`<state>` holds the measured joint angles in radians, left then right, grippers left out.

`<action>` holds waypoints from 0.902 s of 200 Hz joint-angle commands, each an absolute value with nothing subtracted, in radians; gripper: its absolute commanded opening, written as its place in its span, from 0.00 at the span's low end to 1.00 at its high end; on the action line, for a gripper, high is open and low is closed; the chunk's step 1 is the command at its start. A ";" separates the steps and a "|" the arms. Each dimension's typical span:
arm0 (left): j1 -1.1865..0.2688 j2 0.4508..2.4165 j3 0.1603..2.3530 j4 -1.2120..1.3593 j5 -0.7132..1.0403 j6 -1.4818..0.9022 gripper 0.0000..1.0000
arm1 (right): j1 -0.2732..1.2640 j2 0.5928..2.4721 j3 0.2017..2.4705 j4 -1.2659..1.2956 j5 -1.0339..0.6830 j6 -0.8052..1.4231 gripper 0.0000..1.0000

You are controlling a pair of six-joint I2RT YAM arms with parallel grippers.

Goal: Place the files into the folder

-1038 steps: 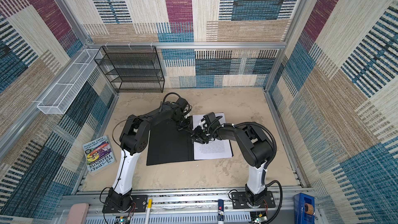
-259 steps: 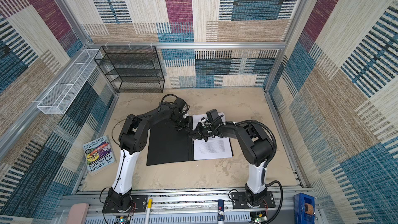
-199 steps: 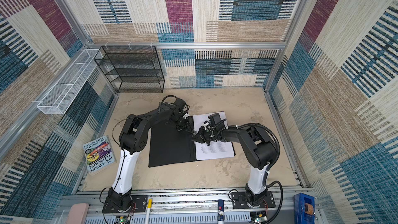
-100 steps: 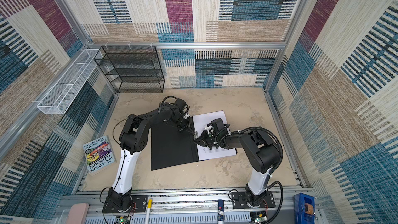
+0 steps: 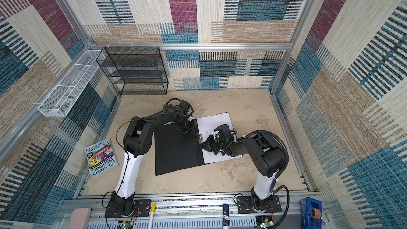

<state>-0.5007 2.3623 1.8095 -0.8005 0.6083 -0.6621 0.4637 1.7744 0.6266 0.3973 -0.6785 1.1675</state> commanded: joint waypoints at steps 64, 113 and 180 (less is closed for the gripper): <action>-0.503 2.433 1.781 -0.956 0.149 -0.659 0.00 | 0.460 1.802 0.590 0.241 -0.542 1.243 0.00; -0.502 2.435 1.786 -0.956 0.151 -0.662 0.00 | 0.457 1.766 0.601 0.175 -0.478 1.222 0.00; -0.501 2.437 1.789 -0.959 0.152 -0.663 0.00 | 0.457 1.776 0.597 0.156 -0.420 1.221 0.00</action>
<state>-0.4999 2.3680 1.8187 -0.8078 0.6083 -0.6708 0.4618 1.7573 0.6048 0.3798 -0.6006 1.2041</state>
